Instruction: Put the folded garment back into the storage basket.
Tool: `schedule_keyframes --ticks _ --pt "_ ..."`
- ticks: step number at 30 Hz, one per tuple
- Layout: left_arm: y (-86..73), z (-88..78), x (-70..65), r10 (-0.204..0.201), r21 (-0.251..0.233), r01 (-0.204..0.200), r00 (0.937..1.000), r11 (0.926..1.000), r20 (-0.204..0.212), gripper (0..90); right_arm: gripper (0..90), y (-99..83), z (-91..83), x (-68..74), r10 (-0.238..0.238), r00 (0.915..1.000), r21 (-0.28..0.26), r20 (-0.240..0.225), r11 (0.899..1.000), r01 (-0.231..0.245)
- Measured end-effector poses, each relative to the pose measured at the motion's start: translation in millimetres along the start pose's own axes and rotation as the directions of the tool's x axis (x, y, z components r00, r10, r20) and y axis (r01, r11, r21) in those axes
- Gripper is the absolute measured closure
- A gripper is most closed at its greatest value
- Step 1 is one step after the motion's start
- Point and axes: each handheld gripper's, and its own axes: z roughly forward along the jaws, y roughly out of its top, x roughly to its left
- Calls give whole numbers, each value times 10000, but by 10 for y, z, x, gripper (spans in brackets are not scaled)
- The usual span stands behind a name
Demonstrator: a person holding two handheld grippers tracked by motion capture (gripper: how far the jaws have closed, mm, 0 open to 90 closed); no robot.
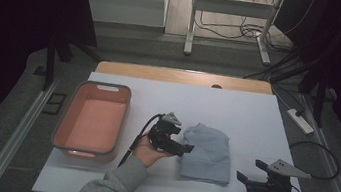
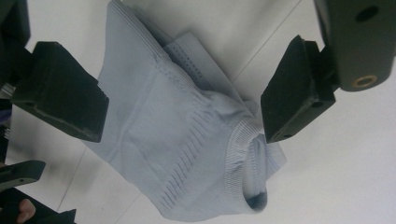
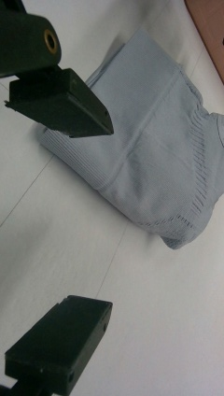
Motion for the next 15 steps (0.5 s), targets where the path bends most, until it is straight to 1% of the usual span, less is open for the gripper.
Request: schedule_keyframes --ticks 9,15 --pt "45 70 48 -121 99 123 9999 9999 -114 147 134 -5 7 -5 17 10000 56 -18 10000 -17" --pt "72 139 86 -200 256 204 9997 9995 -134 147 132 -6 7 -10 53 10000 52 9 10000 -53"
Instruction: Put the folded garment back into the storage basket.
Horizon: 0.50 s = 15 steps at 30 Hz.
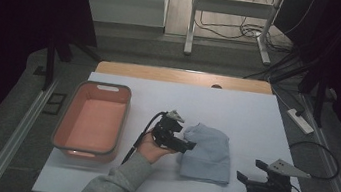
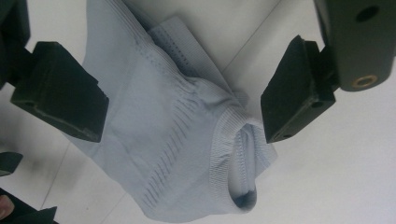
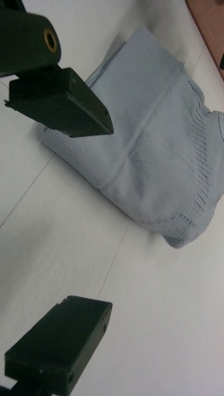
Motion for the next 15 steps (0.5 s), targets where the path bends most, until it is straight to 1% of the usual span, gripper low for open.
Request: schedule_keyframes --ticks 10,15 --pt "59 121 66 -110 302 114 9999 9995 -123 145 132 -2 1 0 -9 10000 5 -21 10000 9" --pt "83 175 96 -226 337 229 9997 9992 -99 145 132 -5 -1 -4 20 10000 -5 -15 10000 -20"
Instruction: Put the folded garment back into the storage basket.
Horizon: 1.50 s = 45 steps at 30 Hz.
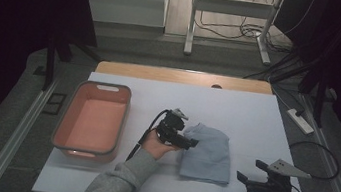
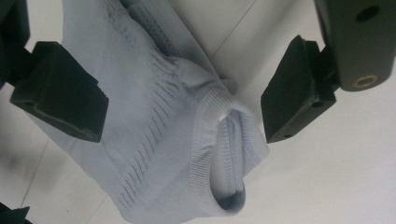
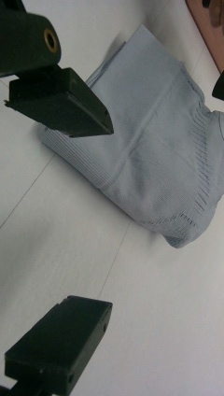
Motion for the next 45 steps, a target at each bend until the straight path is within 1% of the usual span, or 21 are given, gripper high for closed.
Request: schedule_keyframes --ticks 11,15,23,31,34,37,45 --pt "63 127 55 -34 224 34 10000 9997 -17 134 132 -3 2 -2 13 10000 11 -32 10000 -13" --pt "70 170 77 -234 225 234 9997 9995 15 130 132 -4 2 -4 20 10000 12 -40 10000 -20" --pt "91 232 120 -362 329 360 9993 9988 53 129 132 -7 9 -6 35 10000 46 -71 10000 -34" --pt "93 314 138 -322 532 318 9995 9981 65 126 132 -9 11 -7 40 10000 58 -74 10000 -39" --pt "101 339 136 -348 529 343 9993 9980 100 126 132 -9 12 -7 41 10000 58 -81 10000 -40" --pt "112 366 138 -317 610 313 9995 9976 49 124 132 -10 14 -7 47 9999 72 -91 10000 -46" --pt "103 436 142 -384 768 378 9992 9963 60 116 132 -10 7 -17 86 9999 43 -78 10000 -85"
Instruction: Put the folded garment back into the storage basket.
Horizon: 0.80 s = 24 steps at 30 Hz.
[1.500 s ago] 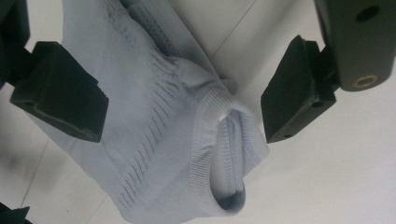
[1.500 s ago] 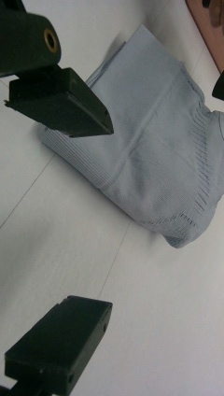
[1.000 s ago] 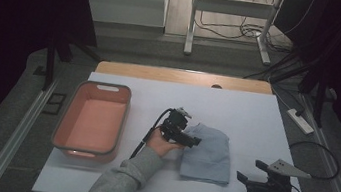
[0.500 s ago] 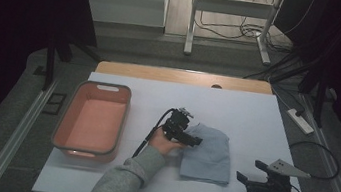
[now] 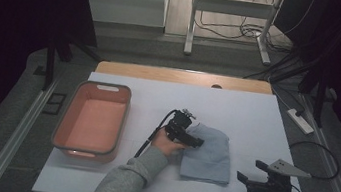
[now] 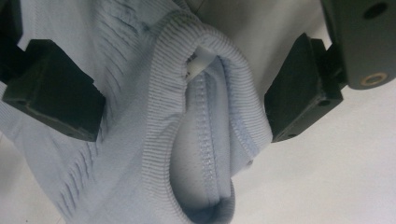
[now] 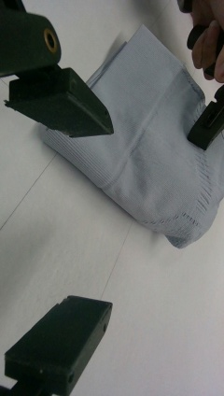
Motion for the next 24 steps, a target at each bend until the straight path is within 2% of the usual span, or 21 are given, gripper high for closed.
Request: schedule_keyframes --ticks 5,12,16,20,24 --pt "-2 37 -26 297 192 -294 9994 9994 -191 104 132 1 7 5 -46 10000 23 -12 10000 46" --pt "-8 86 -6 175 167 -174 9998 9997 -65 90 132 -1 13 5 -43 10000 62 -18 10000 43" --pt "-14 117 6 242 154 -241 9997 9996 -4 75 132 -2 14 4 -34 10000 74 -24 10000 35" --pt "-24 140 37 99 151 -102 9996 9998 253 78 132 -3 16 3 -23 10000 84 -29 10000 23" --pt "-28 139 32 247 99 -250 9991 9996 353 112 133 -3 19 4 -8 10000 118 -29 9999 8"
